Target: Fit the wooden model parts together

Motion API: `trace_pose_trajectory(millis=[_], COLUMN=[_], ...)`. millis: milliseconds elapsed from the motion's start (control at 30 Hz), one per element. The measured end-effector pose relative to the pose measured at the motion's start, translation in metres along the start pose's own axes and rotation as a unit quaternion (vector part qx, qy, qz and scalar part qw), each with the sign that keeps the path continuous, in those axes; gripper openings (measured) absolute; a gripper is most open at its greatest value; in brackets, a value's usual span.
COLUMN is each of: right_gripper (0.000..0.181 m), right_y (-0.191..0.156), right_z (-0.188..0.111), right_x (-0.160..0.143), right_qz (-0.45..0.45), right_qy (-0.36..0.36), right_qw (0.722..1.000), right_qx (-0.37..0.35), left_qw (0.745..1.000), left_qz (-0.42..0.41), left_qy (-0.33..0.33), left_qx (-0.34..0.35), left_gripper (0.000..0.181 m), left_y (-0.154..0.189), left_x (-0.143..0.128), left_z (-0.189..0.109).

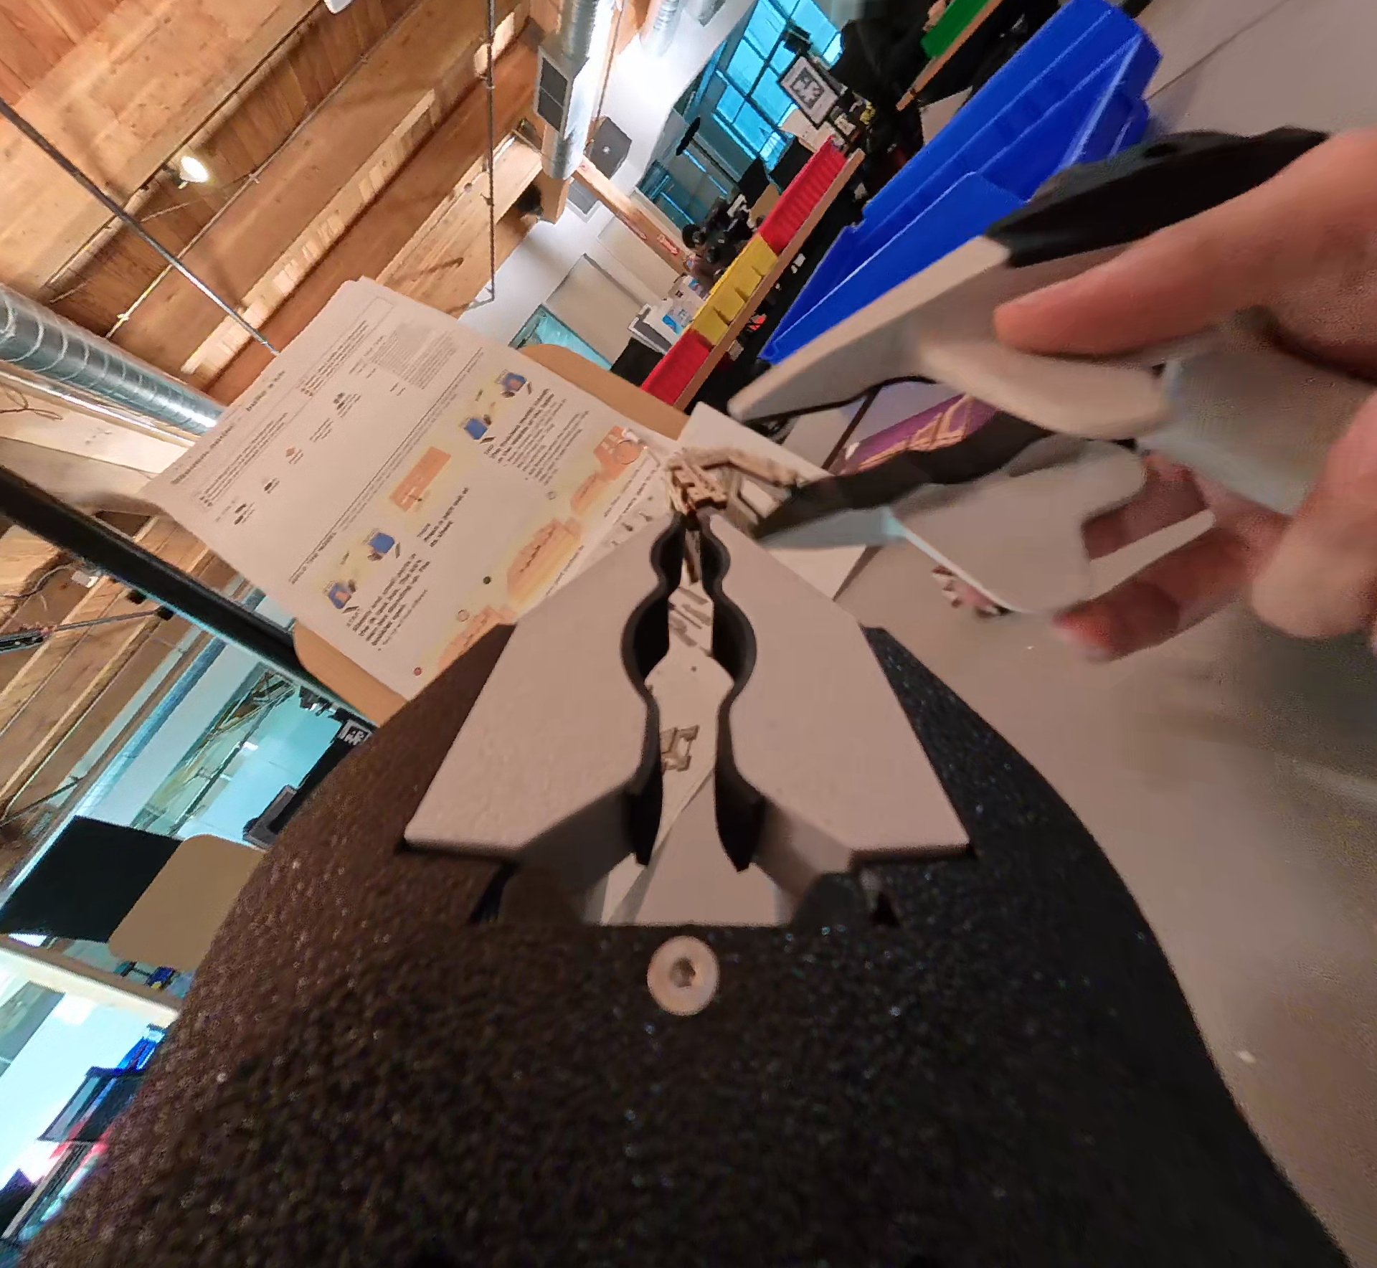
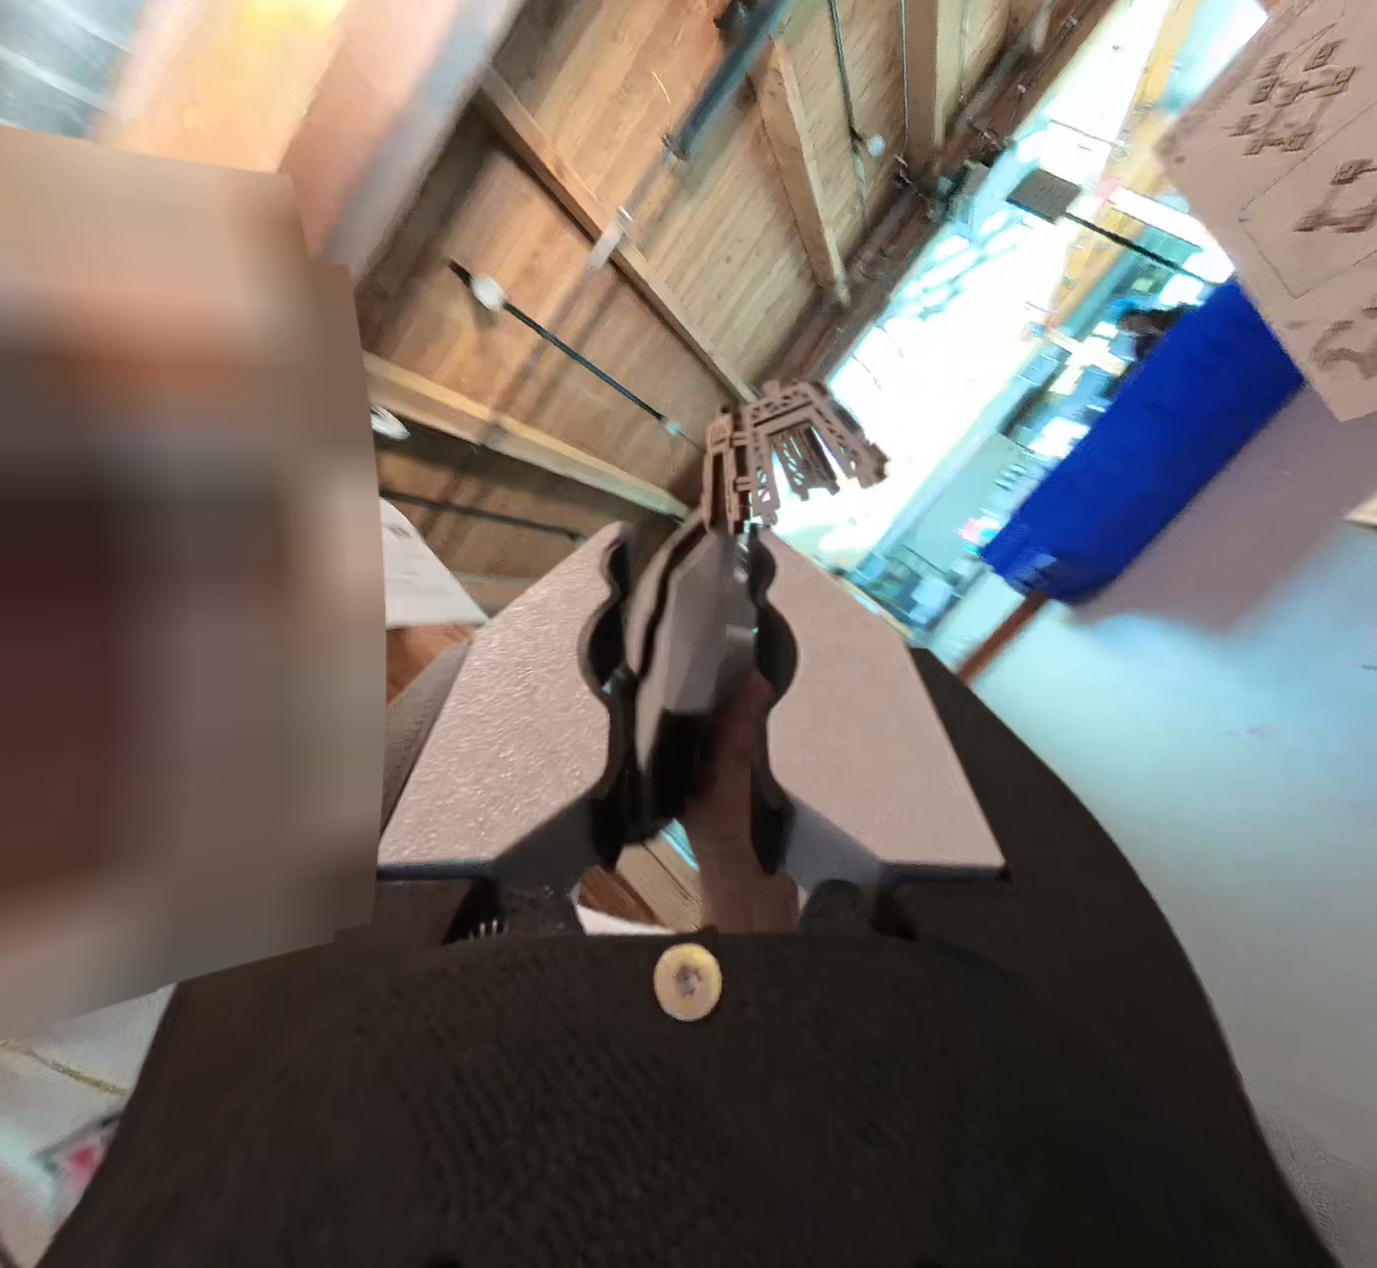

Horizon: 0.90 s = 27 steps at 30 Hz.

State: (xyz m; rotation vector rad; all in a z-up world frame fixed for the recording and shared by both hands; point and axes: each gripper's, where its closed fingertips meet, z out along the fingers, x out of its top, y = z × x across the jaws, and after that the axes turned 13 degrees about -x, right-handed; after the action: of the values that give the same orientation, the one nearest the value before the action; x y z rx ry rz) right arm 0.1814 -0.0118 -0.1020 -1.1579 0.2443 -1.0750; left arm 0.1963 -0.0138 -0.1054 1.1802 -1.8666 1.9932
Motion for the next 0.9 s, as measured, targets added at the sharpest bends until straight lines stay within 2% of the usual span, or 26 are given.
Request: trace_pose_trajectory(millis=[133, 233, 300, 333, 367, 433, 500, 533, 633, 800, 900], right_gripper=[0.065, 0.076, 0.073, 0.071, 0.063, 0.071, 0.068, 0.067, 0.063, 0.066, 0.057], right_y=[0.020, 0.025, 0.019, 0.012, 0.007, 0.008, 0.006, 0.003, 0.000, 0.013, 0.017], right_z=[0.000, -0.005, -0.009, -0.011, -0.013, -0.015, -0.016, -0.017, -0.020, -0.022, -0.023], right_x=[-0.006, 0.002, 0.010, 0.014, 0.014, 0.008, 0.000, -0.005, -0.017, -0.031, -0.040], right_qz=[-0.143, -0.223, -0.324, -0.391, -0.467, -0.605, -0.689, -0.711, -0.734, -0.809, -0.841], right_qy=[-0.069, -0.111, -0.115, -0.099, -0.090, -0.097, -0.105, -0.106, -0.129, -0.157, -0.167], right_qw=[0.984, 0.962, 0.932, 0.909, 0.873, 0.781, 0.708, 0.689, 0.664, 0.563, 0.512], right_qx=[-0.084, -0.115, -0.113, -0.108, -0.107, -0.118, -0.112, -0.098, -0.068, -0.064, -0.053], left_qw=[1.000, 0.997, 0.994, 0.992, 0.988, 0.980, 0.973, 0.971, 0.962, 0.952, 0.945], left_qz=[-0.025, -0.031, -0.021, -0.024, -0.024, -0.026, -0.025, -0.020, -0.010, -0.013, -0.030], left_qy=[-0.003, 0.022, 0.042, 0.048, 0.062, 0.093, 0.105, 0.111, 0.127, 0.136, 0.149], left_qx=[-0.016, -0.061, -0.101, -0.114, -0.141, -0.175, -0.205, -0.212, -0.242, -0.273, -0.291], left_gripper=[0.000, 0.000, 0.000, 0.000, 0.000, 0.000, 0.000, 0.000, 0.000, 0.000, 0.000], left_y=[-0.018, -0.019, -0.012, -0.010, -0.003, 0.005, 0.014, 0.016, 0.026, 0.035, 0.039], left_x=[-0.015, -0.019, -0.017, -0.016, -0.013, -0.005, -0.001, 0.001, 0.007, 0.010, 0.012], left_z=[-0.007, -0.012, -0.014, -0.016, -0.017, -0.021, -0.023, -0.025, -0.029, -0.032, -0.034])
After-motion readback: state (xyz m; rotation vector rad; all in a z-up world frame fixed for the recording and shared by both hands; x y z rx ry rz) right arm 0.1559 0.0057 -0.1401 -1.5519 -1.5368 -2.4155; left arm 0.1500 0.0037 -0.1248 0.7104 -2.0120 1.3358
